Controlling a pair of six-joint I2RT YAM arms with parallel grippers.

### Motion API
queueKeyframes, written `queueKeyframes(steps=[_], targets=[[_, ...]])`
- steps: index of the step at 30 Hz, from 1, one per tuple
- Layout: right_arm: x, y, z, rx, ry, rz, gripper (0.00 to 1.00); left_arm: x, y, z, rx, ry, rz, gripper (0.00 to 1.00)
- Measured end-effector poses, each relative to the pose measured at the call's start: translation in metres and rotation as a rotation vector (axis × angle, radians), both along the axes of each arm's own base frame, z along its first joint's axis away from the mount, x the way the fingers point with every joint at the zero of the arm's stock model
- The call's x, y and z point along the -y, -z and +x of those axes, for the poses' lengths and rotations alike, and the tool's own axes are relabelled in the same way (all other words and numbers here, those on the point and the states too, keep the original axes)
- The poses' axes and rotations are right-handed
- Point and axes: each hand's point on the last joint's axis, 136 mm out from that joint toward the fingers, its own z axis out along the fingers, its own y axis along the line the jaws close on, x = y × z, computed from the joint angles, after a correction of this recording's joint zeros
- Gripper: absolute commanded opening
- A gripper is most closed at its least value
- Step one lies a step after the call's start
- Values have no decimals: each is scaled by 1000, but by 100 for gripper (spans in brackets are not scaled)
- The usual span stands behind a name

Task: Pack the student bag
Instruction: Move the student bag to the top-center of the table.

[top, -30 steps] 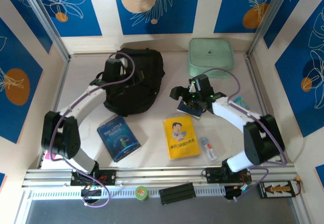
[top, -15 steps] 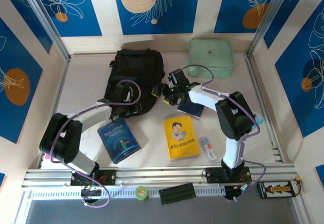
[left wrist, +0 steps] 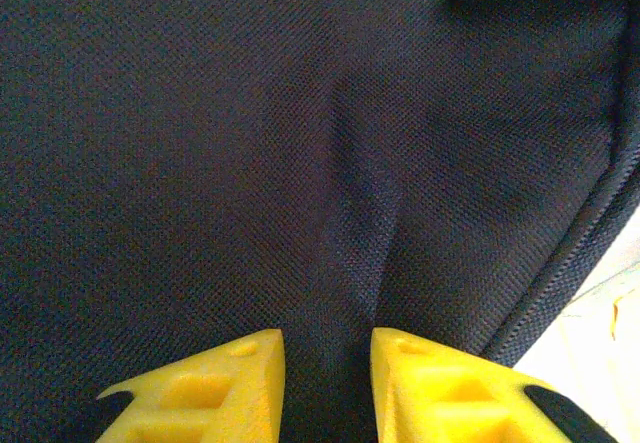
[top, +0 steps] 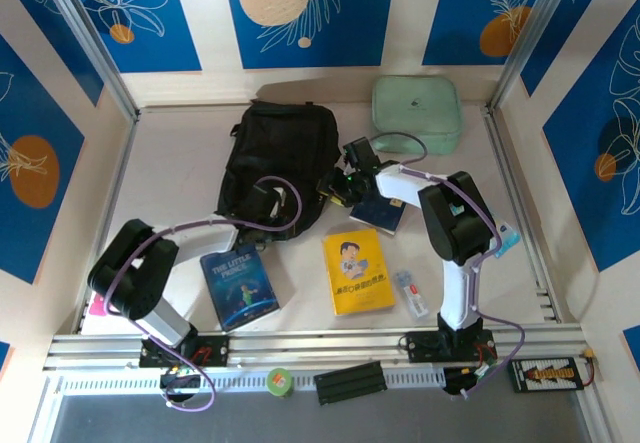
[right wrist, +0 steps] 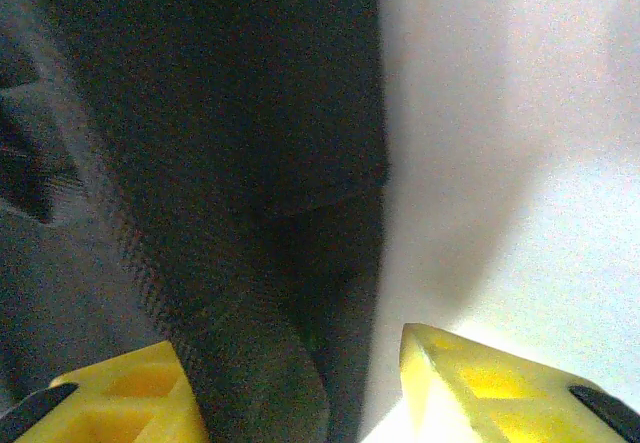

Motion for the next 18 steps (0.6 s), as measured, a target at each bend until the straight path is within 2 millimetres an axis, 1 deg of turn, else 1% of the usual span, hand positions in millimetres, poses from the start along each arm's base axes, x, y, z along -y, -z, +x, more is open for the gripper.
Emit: queueKeyframes(steps=[2, 4, 7, 9, 13, 15, 18], targets=[[9, 4, -5, -15, 10, -1, 46, 3, -2, 1, 7, 19, 6, 36], [14, 3, -6, -14, 14, 2, 47, 6, -8, 3, 8, 31, 9, 42], [18, -11, -2, 19, 11, 13, 49, 11, -21, 10, 15, 37, 8, 52], [19, -24, 1, 49, 10, 23, 49, 16, -35, 17, 24, 21, -11, 55], [23, -49, 6, 100, 14, 59, 49, 27, -63, 33, 27, -66, -95, 56], [25, -57, 8, 121, 18, 74, 49, 33, -71, 39, 12, -116, -144, 56], [31, -59, 1, 126, 24, 82, 50, 44, -75, 47, -39, -186, -212, 56]])
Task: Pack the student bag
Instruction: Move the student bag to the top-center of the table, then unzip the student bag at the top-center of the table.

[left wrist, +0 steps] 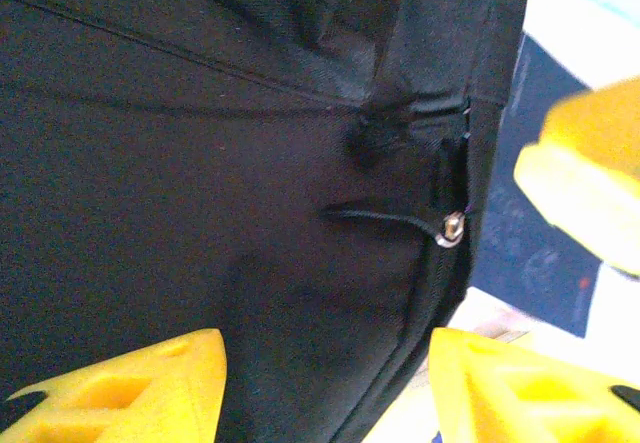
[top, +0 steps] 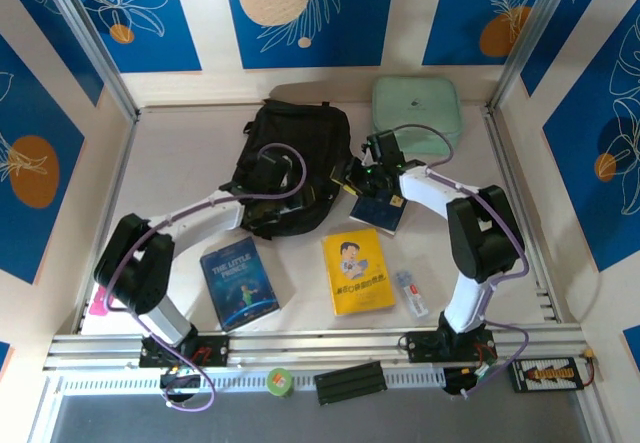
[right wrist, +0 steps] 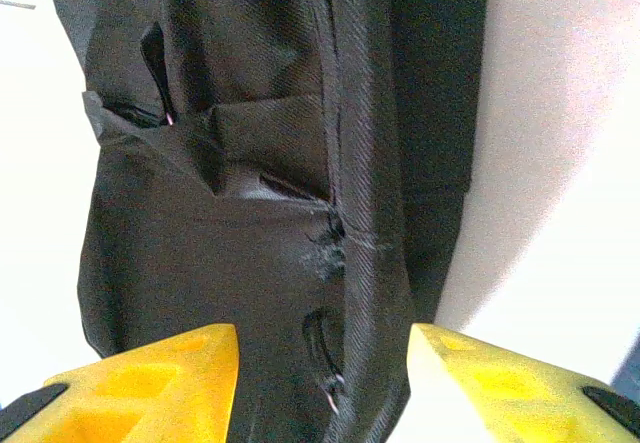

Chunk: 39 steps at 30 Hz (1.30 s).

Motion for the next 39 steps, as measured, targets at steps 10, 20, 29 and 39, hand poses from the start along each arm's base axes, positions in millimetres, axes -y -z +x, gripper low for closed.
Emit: queueKeyframes(steps=[10, 20, 29, 39], targets=[[26, 7, -25, -27, 42, -3, 50, 37, 28, 8, -214, -145, -150, 57], [33, 1, -26, -15, 58, 2, 50, 66, 45, 21, -308, -209, -305, 56], [32, 1, -26, -16, 55, 4, 48, 75, 29, 38, -234, -215, -376, 50], [19, 17, -32, -56, 27, 3, 35, 77, 35, 47, -203, -227, -386, 43]])
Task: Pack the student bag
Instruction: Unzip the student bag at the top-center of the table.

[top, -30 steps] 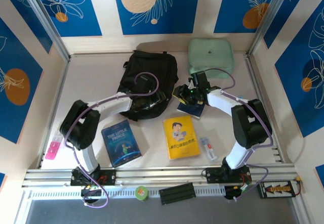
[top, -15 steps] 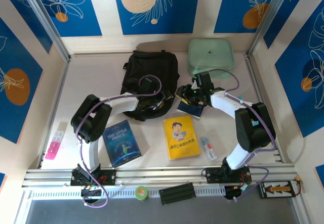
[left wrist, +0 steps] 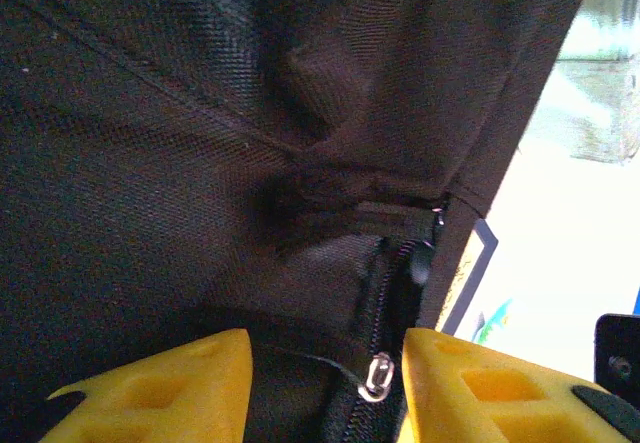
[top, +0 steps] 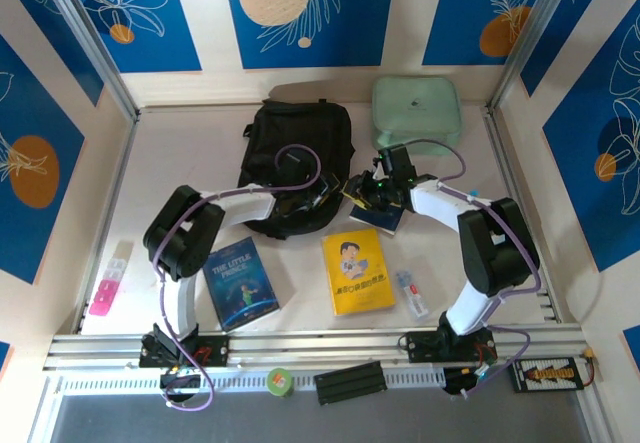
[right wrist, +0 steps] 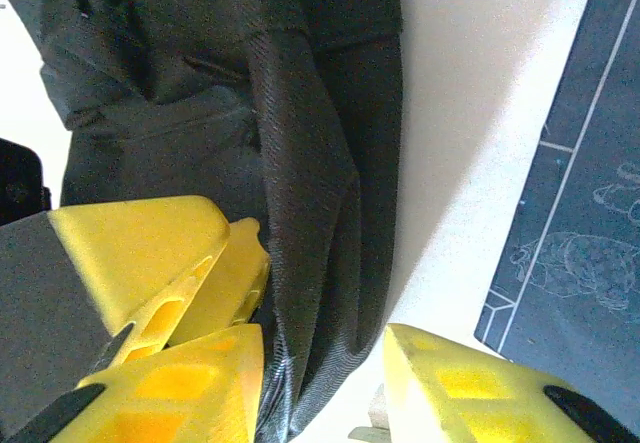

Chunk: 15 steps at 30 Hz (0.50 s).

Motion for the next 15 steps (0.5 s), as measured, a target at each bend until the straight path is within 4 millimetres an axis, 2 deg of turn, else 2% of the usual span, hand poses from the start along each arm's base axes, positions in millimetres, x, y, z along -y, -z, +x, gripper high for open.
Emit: queueKeyframes(steps=[4, 11, 15], targets=[[-5, 7, -4, -22, -7, -4, 29, 0, 8, 0, -12, -5, 3, 44], [-12, 12, -4, -22, -22, 11, 20, 1, 6, 2, -18, -16, -11, 46], [-18, 23, -8, -48, -31, 22, 18, 3, 6, 2, -18, -18, -21, 43]])
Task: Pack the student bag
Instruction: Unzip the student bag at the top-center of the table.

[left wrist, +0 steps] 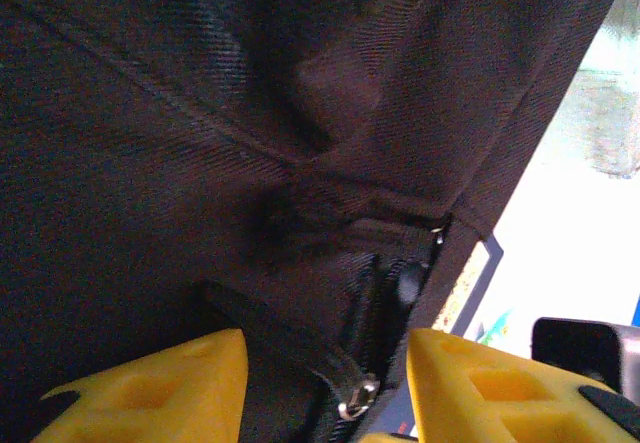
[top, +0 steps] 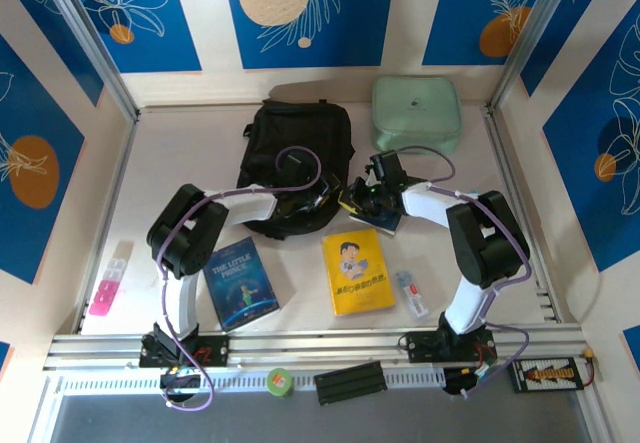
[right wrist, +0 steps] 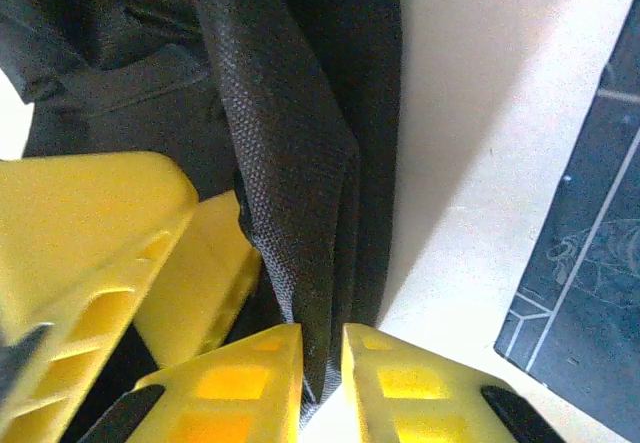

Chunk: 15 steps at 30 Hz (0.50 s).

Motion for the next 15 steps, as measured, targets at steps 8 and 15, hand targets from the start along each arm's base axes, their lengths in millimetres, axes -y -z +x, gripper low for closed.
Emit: queueKeyframes(steps=[8, 15], targets=[[-12, 5, -8, -9, -26, 16, 17, 5, -2, 4, 0, -2, -20, 26], [-12, 5, -8, -14, -20, 18, 17, 1, 3, 2, 2, -1, -3, 15]])
